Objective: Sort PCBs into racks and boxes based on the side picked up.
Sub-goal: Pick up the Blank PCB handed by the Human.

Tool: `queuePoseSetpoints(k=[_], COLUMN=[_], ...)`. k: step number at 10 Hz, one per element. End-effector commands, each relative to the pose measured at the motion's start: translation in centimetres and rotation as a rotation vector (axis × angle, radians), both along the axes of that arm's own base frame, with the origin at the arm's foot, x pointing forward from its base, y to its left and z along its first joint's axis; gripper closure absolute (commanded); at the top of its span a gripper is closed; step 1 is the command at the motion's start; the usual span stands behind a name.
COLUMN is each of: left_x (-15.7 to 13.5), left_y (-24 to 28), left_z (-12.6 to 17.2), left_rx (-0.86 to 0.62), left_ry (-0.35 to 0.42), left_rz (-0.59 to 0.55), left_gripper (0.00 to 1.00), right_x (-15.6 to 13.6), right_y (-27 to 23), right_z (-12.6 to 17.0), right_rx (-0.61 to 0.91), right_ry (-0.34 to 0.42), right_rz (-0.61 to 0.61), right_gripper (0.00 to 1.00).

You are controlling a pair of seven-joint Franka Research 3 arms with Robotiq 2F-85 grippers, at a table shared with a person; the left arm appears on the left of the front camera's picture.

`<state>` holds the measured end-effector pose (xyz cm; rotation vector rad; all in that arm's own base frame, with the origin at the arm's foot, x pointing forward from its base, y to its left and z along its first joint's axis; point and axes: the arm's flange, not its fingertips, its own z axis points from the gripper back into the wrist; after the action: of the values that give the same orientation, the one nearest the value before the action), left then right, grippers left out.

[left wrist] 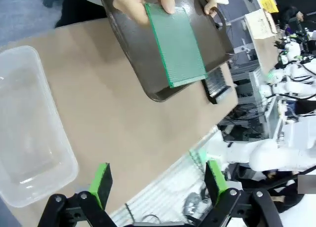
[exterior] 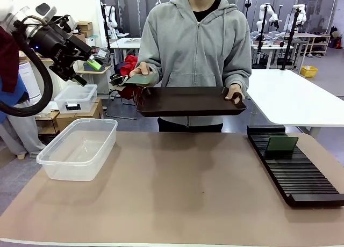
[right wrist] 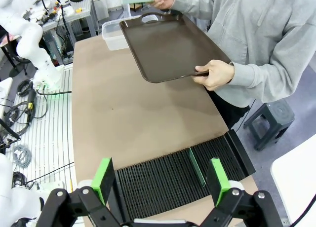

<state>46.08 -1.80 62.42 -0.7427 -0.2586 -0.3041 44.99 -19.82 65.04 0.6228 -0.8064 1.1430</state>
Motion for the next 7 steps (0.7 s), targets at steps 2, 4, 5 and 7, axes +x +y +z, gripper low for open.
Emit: queuePoseSetpoints(k=[2,4,5,7], left_x=[3.9,6.0,6.8,8.2], left_y=[0.4,0.3,0.0,-1.0], left_z=[-0.6,-2.1,-2.9,-4.6], left_rx=[-0.229,-0.305,-0.310,-0.368], left_ry=[0.308,0.366,0.378,0.430], left_rz=[0.000,0.049,0.053,0.026], left_gripper=[0.00,0.00,0.00,0.00], right_x=[-0.2,-0.2,-0.2,-0.2], right_y=[0.1,0.1,0.1,0.1], right_z=[0.0,0.0,0.0,0.0], right_rx=[0.005,0.005,0.005,0.005], right_ry=[0.004,0.004,0.004,0.004], right_rz=[0.006,0.006,0.006,0.006], right_gripper=[0.00,0.00,0.00,0.00])
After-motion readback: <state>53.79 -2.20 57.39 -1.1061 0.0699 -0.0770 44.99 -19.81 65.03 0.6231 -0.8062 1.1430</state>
